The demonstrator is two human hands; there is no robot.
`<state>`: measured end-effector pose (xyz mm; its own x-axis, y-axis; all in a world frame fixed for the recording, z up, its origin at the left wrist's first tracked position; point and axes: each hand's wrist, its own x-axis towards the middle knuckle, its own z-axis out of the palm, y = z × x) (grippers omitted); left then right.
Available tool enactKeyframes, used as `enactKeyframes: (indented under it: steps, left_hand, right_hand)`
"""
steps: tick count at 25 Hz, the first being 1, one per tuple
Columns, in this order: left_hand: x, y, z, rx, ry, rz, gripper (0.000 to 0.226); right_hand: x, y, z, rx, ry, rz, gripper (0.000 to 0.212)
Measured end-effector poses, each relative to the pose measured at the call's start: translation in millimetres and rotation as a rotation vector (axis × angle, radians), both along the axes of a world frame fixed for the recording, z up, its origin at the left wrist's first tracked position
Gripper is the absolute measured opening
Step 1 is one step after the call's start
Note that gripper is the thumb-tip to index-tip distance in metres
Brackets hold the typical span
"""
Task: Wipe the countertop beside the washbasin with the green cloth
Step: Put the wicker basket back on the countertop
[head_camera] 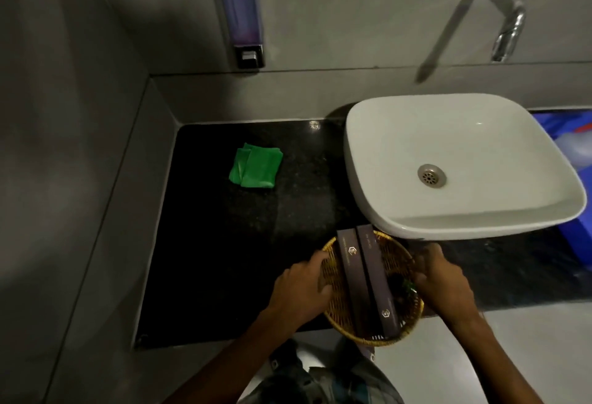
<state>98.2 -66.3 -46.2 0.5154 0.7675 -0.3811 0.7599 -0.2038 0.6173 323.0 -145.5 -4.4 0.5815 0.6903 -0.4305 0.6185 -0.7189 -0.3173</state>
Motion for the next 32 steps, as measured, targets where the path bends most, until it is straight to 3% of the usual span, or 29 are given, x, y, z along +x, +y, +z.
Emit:
enactKeyframes:
  steps: [3, 5, 9, 12, 17, 20, 22, 26, 30, 32]
  left_hand:
    - [-23.7, 15.4, 4.2, 0.12, 0.0, 0.171, 0.05]
    - [-53.1, 34.2, 8.1, 0.181, 0.091, 0.282, 0.056]
    - [-107.4, 69.7, 8.9, 0.165, 0.198, 0.412, 0.068]
    - [-126.3, 97.4, 2.8, 0.118, 0.248, 0.424, 0.068]
    - [-92.8, 211.5, -5.1, 0.135, 0.013, 0.547, 0.076]
    - [-51.2, 262.5, -17.9, -0.136, -0.196, 0.791, 0.076]
    - [-36.5, 273.8, -21.0, -0.274, -0.296, 0.89, 0.063]
    - [-19.3, 266.6, -12.3, -0.299, -0.174, 0.757, 0.059]
    - [25.7, 231.9, 43.4, 0.001, -0.118, 0.602, 0.057]
    - [64.7, 207.2, 83.3, 0.098, -0.198, 0.616, 0.064]
  right_hand:
    - [-18.9, 12.7, 0.2, 0.085, 0.187, 0.012, 0.04]
    - [-40.6, 30.3, -3.2, 0.137, 0.278, 0.049, 0.034]
    - [-89.3, 73.6, -8.4, 0.351, 0.426, 0.084, 0.01]
    - [-107.6, 92.0, -13.2, 0.361, 0.479, 0.095, 0.013]
    - [-83.6, 90.7, -5.6, 0.344, 0.295, 0.146, 0.037]
    - [-58.5, 73.2, 11.5, 0.459, 0.223, 0.124, 0.04]
    - [-41.5, 57.7, 21.0, 0.56, 0.197, 0.072, 0.045]
    - [-19.7, 53.5, 25.5, 0.682, 0.233, 0.025, 0.049]
    - [16.3, 66.8, 38.8, 0.729, 0.364, 0.071, 0.038]
    - [46.1, 72.5, 51.2, 0.789, 0.435, 0.058, 0.026]
